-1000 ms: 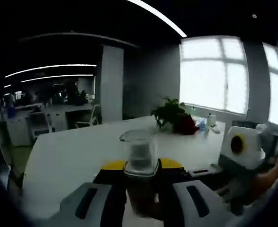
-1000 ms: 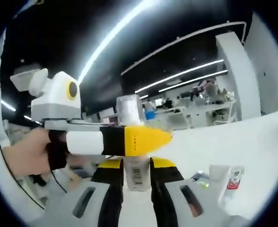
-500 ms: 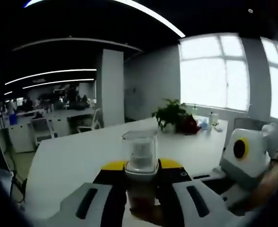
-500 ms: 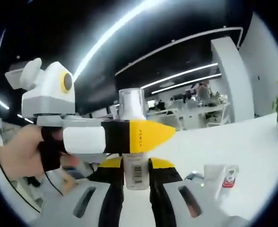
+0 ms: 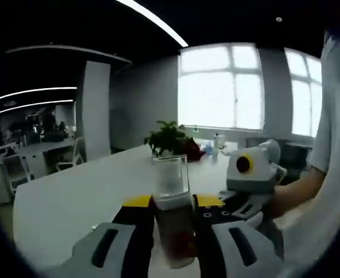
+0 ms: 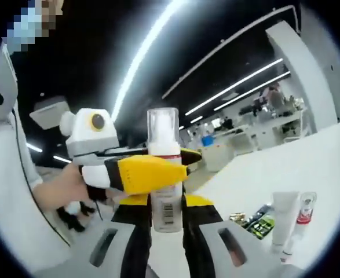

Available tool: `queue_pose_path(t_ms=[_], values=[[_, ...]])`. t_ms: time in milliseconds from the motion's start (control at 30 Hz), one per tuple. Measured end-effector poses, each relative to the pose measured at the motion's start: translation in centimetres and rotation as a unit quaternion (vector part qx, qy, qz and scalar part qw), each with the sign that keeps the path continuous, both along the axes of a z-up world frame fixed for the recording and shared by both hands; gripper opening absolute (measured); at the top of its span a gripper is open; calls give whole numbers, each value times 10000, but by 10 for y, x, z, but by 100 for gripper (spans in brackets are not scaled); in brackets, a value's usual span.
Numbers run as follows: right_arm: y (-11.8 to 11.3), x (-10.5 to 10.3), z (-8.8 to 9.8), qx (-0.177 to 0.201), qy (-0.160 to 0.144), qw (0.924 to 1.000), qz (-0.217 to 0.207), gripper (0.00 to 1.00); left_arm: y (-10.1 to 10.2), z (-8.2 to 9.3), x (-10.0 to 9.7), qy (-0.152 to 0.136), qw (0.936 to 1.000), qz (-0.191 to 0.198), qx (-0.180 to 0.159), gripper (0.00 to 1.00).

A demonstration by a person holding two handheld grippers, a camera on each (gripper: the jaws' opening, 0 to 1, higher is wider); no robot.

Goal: Arrange the skincare products in the storage area until every visible bottle or jar stands upright without overlapping.

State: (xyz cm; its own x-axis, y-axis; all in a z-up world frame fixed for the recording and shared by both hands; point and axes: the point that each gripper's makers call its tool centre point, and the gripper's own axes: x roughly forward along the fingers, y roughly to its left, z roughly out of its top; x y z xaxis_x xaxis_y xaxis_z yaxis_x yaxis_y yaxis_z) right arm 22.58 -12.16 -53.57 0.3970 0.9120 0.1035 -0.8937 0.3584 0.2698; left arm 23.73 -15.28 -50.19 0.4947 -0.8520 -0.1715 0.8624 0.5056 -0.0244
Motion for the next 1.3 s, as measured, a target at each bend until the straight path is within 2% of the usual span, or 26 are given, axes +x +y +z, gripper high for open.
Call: queue_pose_path(t_ms=[167, 233, 533, 733, 800, 900, 933, 1133, 1300], values=[[-1, -15, 4, -62, -230, 9973, 688, 18, -2, 3, -18, 28, 9983, -577, 29, 22], [-1, -22, 9, 28, -265, 9949, 968, 18, -2, 6, -23, 36, 9971, -761, -40, 22], [3, -41, 16, 177, -388, 9795, 1971, 18, -2, 9, -44, 201, 9881, -1522, -46, 19], [6, -37, 7, -71, -463, 9784, 2014, 19, -1, -2, -40, 150, 9878, -1543, 133, 18], [4, -31, 1, -250, -559, 9799, 1900, 19, -1, -8, -35, 176, 9889, -1467, 161, 18], [4, -27, -11, -656, -770, 9781, 1820, 19, 0, -19, -33, 225, 9890, -1427, 311, 18], [4, -27, -17, -857, -869, 9756, 1826, 19, 0, -24, -34, 199, 9883, -1443, 452, 18], [4, -22, -39, -1466, -967, 9687, 1756, 19, 2, -45, -27, 127, 9877, -1339, 803, 18], [3, -16, -60, -1917, -1025, 9610, 1709, 19, 1, -67, -22, 332, 9870, -1146, 1076, 18]])
